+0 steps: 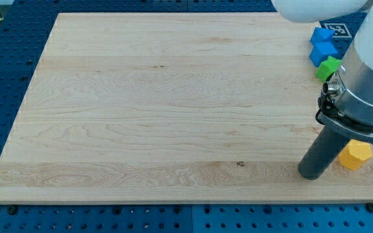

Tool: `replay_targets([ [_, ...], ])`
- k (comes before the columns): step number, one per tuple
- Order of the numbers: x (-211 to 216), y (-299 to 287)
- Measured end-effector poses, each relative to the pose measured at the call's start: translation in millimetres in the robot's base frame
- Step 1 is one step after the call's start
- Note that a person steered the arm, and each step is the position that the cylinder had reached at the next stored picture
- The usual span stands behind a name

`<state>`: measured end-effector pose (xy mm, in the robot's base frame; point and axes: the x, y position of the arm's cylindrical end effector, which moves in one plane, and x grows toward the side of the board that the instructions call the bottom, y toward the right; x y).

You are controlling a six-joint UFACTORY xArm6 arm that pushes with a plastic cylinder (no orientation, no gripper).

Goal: Move the arm towards the top

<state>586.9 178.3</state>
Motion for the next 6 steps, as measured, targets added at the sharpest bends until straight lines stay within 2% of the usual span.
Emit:
replay_targets([
  [1,0.0,-6.4],
  [2,-18.8,-25.6],
  [4,-126.9,-63.0],
  [5,-198.4,-68.5],
  [6,-244.4,-68.6],
])
